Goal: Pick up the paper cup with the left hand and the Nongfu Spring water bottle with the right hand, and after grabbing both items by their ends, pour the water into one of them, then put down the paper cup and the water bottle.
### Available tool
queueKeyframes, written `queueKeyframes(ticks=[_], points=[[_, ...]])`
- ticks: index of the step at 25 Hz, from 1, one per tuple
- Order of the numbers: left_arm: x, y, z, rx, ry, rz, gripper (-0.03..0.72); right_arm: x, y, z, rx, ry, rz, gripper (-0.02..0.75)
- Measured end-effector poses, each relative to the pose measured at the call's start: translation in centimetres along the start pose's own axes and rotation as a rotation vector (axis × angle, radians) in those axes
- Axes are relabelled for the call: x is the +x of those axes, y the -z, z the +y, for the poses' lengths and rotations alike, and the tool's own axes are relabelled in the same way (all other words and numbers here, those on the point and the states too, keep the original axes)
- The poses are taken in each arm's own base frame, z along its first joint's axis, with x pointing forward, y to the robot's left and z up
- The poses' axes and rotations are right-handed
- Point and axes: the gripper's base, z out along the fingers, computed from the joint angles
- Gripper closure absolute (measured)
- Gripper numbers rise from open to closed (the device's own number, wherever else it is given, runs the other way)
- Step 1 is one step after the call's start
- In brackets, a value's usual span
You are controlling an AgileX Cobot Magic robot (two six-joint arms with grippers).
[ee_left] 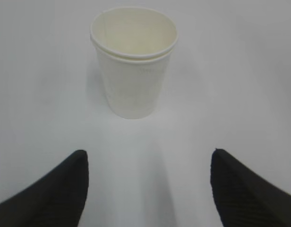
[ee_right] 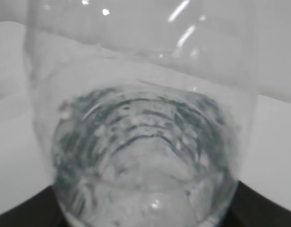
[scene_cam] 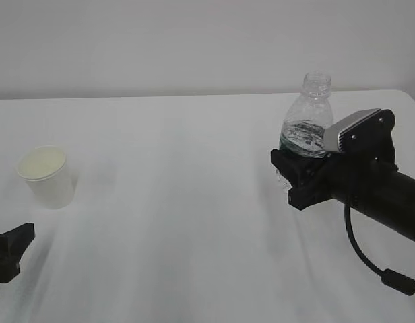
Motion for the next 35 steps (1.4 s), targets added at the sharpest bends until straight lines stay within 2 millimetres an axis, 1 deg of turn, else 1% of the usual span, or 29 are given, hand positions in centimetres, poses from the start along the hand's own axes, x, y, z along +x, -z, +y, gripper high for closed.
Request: queueKeyframes(ticks=[14, 19, 22, 27, 30, 35], points=[[0.0, 0.0, 0.2, -0.021, 0.009, -0.002, 0.111, 0.0, 0.1, 0.1, -0.01, 0.004, -0.001, 0.323], [0.6, -0.2, 0.3, -0.031, 0.005, 0.037, 0.111, 0.0, 0.1, 0.2, -0.02, 0.01, -0.003, 0.323], [0.6, -0.7, 0.2, -0.031, 0.006, 0.035, 0.111, 0.0, 0.1, 0.3, -0.026, 0.013, -0.003, 0.323], [-0.1, -2.5, -0.3, -0.004, 0.0, 0.009, 0.111, 0.0, 0.1, 0.3, -0.03, 0.015, -0.003, 0.323], [-0.2, -3.3, -0.6, 0.011, -0.007, 0.007, 0.111, 0.0, 0.1, 0.3, -0.03, 0.015, -0.003, 0.323], [-0.1, -3.7, -0.6, 0.014, -0.009, 0.013, 0.111, 0.0, 0.1, 0.3, -0.03, 0.015, -0.003, 0.323]])
